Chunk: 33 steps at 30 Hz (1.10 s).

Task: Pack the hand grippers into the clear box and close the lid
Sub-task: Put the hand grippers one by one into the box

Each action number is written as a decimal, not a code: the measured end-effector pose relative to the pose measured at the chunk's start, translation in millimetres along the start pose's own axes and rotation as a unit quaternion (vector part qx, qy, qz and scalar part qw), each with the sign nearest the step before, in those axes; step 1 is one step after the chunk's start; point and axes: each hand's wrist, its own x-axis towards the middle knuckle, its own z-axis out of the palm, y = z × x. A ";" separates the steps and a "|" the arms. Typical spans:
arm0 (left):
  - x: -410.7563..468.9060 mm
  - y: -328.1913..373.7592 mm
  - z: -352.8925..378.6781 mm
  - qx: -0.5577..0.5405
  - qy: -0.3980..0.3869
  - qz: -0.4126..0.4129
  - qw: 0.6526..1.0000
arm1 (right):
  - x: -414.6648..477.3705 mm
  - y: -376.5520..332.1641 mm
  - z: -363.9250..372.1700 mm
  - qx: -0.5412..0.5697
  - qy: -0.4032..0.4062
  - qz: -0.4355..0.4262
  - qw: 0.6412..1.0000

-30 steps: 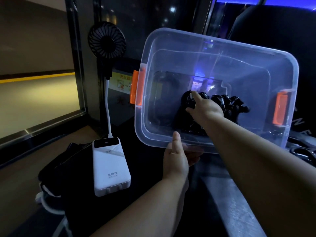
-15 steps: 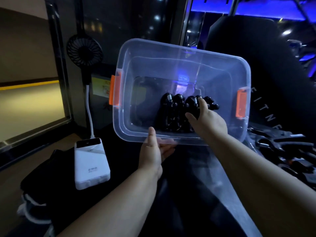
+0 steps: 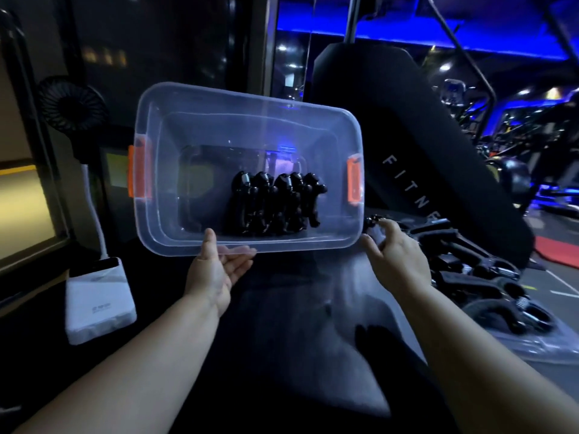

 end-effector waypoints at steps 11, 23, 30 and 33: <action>-1.0 -2.7 0.9 0.014 0.002 0.007 1.000 | -27.8 83.0 -34.4 -0.183 -0.014 0.090 0.979; 2.5 -5.1 -1.0 0.029 0.020 0.002 0.999 | -32.1 103.0 -30.3 -0.158 -0.067 0.155 0.973; 6.1 -6.6 -0.1 0.026 0.026 0.003 0.999 | -29.8 107.1 -30.2 -0.130 -0.054 0.096 0.985; 6.0 -7.1 -0.8 0.025 0.026 0.007 0.999 | -30.2 106.9 -31.6 -0.116 -0.047 0.083 0.989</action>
